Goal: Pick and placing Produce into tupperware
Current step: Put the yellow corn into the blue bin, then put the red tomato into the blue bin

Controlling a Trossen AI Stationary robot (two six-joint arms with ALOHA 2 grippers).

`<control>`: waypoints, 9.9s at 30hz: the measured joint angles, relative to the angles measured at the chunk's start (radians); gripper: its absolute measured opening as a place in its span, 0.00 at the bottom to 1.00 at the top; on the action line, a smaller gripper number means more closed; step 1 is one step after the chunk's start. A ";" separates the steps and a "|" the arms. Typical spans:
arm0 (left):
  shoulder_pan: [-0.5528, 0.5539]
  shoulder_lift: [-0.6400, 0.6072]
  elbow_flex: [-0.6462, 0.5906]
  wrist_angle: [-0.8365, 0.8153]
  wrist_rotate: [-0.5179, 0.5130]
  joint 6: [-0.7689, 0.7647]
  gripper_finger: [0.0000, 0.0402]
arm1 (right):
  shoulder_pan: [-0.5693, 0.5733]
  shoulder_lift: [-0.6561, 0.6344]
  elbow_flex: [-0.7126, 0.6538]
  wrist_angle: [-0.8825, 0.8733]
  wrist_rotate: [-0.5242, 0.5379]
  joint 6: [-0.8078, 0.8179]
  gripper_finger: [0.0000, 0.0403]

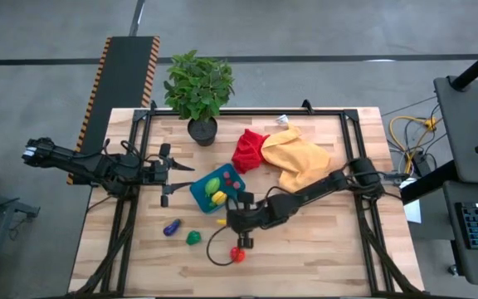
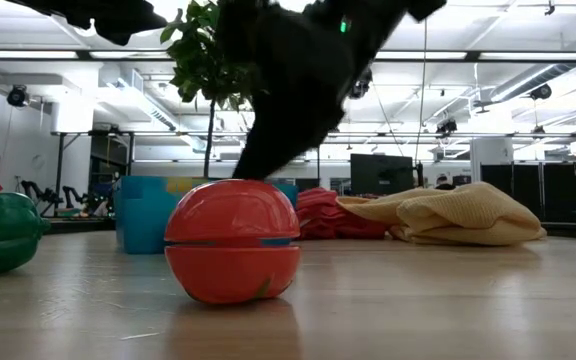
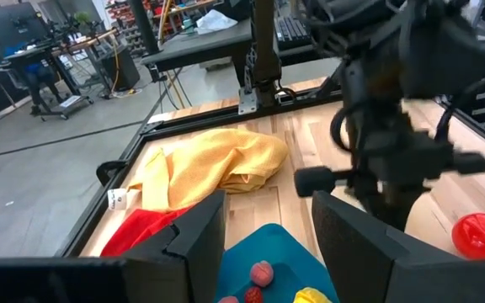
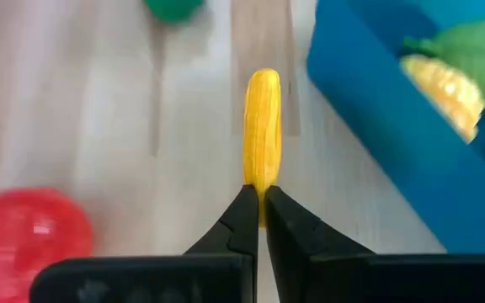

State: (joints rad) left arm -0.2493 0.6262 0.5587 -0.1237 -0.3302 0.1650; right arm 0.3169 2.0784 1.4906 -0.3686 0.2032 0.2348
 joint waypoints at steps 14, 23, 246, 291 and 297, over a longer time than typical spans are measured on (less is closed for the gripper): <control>0.000 -0.003 0.000 0.000 0.000 0.000 0.41 | -0.033 -0.092 0.000 0.012 0.320 0.000 0.02; 0.000 -0.004 0.000 0.000 0.000 0.000 0.41 | -0.148 -0.089 -0.013 0.010 0.349 0.110 0.02; 0.000 -0.011 0.023 0.063 0.000 0.000 0.41 | 0.095 0.060 -0.041 0.266 0.033 0.018 0.60; 0.000 -0.014 0.022 0.063 0.000 0.007 0.41 | -0.236 -0.067 0.005 -0.076 0.045 0.002 0.61; 0.000 -0.015 0.022 0.062 0.000 0.007 0.41 | -0.237 -0.067 -0.025 -0.074 0.025 0.028 0.61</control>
State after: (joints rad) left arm -0.2490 0.6117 0.5808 -0.0616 -0.3298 0.1722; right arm 0.0799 2.0117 1.4654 -0.4425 0.2281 0.2626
